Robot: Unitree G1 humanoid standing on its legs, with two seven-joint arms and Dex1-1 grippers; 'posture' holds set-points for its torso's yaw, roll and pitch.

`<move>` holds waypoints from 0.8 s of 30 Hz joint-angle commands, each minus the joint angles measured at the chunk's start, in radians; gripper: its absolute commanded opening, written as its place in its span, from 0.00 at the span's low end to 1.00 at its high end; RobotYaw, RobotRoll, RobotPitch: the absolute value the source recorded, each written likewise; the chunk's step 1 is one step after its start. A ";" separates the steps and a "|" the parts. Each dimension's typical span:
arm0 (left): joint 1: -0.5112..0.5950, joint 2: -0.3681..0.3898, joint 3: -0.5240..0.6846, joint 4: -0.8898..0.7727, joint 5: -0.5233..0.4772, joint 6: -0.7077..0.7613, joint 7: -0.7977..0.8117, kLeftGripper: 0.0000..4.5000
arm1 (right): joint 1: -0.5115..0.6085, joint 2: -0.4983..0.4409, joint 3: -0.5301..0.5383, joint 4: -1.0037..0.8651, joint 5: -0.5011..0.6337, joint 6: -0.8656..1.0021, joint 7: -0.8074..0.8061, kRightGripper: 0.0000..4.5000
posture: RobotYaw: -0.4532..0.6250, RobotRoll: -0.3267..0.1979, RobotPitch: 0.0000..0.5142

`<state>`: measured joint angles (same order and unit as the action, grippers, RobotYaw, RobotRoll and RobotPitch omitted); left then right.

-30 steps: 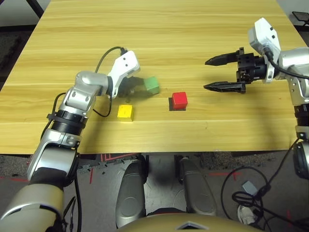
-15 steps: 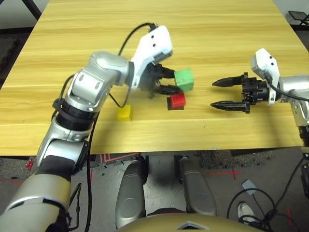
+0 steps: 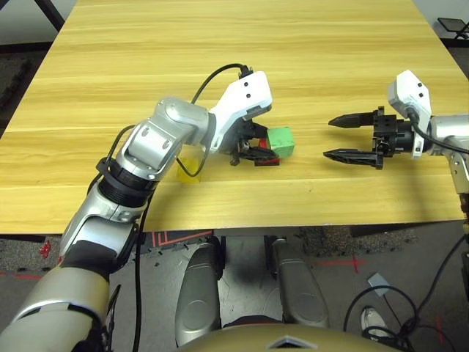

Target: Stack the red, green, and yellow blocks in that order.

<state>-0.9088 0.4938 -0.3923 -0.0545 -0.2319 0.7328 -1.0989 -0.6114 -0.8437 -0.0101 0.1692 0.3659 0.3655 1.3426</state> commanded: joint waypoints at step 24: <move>0.022 -0.007 -0.014 0.058 0.047 -0.074 0.000 0.45 | -0.005 -0.013 -0.016 -0.051 0.037 0.051 -0.025 1.00 | 0.39 0.63 0.51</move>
<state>-0.8991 0.4801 -0.3977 -0.0025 -0.1969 0.6701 -1.0910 -0.6181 -0.8481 -0.0106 0.1516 0.3877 0.4054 1.3175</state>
